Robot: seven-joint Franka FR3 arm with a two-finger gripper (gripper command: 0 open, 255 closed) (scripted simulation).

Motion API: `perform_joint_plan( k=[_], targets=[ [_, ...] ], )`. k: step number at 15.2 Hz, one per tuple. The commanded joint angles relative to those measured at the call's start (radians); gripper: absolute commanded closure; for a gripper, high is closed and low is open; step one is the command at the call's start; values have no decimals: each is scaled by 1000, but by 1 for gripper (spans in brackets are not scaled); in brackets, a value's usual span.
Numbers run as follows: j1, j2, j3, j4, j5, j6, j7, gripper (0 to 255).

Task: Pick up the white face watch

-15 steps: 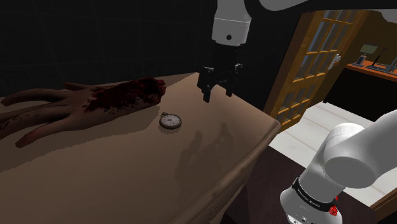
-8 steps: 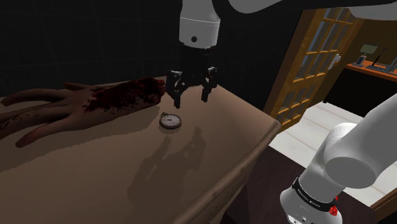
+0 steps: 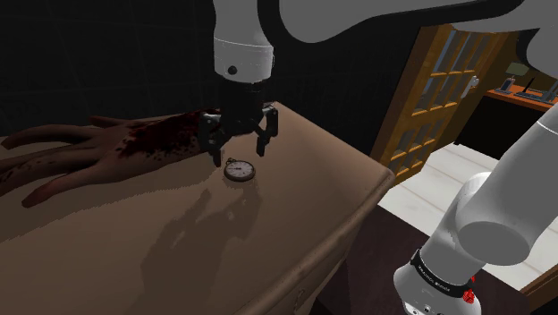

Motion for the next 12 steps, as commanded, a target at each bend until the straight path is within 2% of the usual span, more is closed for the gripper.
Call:
perform_joint_plan(
  k=[1, 5, 6, 12],
  targets=[
    [2, 11, 4, -19, -5, 29, 6, 0],
    [2, 14, 5, -51, -7, 63, 7, 0],
    [2, 15, 6, -49, -8, 63, 7, 255],
    [2, 13, 5, -50, -6, 62, 5, 255]
  ],
)
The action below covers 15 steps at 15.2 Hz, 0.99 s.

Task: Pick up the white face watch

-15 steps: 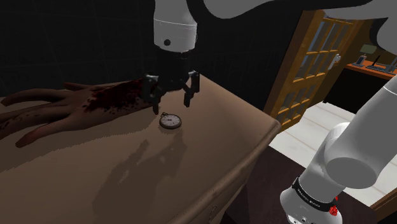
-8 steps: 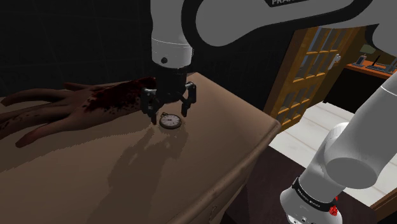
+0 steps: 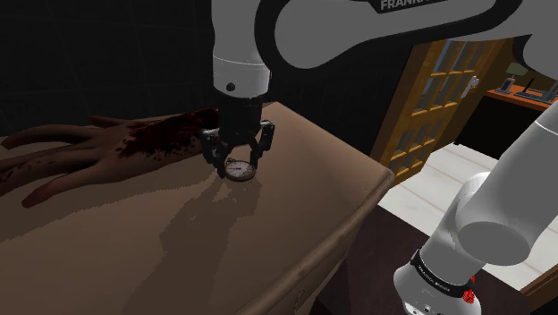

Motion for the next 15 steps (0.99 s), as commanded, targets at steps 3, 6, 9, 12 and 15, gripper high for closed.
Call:
perform_joint_plan(
  k=[3, 6, 9, 12, 15],
  targets=[
    [0, 1, 1, -2, -1, 1, 1, 255],
    [-1, -2, -1, 35, 1, -39, 0, 255],
    [-2, -3, -2, 74, 1, -79, 0, 255],
    [-2, -2, -3, 116, 0, -120, 1, 255],
    [-3, 2, -3, 160, -3, -161, 3, 255]
  ],
)
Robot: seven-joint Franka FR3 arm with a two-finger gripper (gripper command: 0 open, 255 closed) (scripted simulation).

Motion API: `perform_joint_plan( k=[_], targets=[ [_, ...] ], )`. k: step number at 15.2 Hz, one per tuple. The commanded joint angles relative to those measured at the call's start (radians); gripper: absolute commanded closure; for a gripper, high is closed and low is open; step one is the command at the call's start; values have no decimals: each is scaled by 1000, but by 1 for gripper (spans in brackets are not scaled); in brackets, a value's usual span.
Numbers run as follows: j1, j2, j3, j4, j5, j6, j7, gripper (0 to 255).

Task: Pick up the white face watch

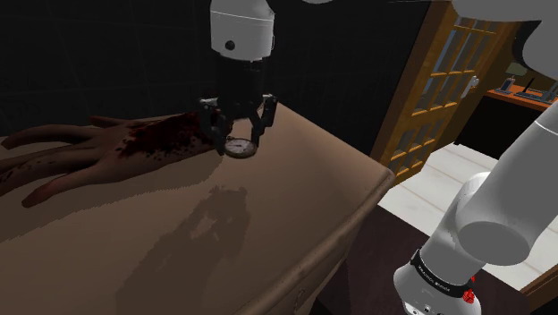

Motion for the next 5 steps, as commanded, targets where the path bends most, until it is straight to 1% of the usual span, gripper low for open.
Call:
perform_joint_plan(
  k=[1, 3, 5],
  targets=[
    [0, 2, 0, 34, -2, -32, 1, 255],
    [-1, 7, 0, 66, -4, -60, 3, 255],
    [-1, 7, 0, 68, -4, -62, 4, 255]
  ],
)
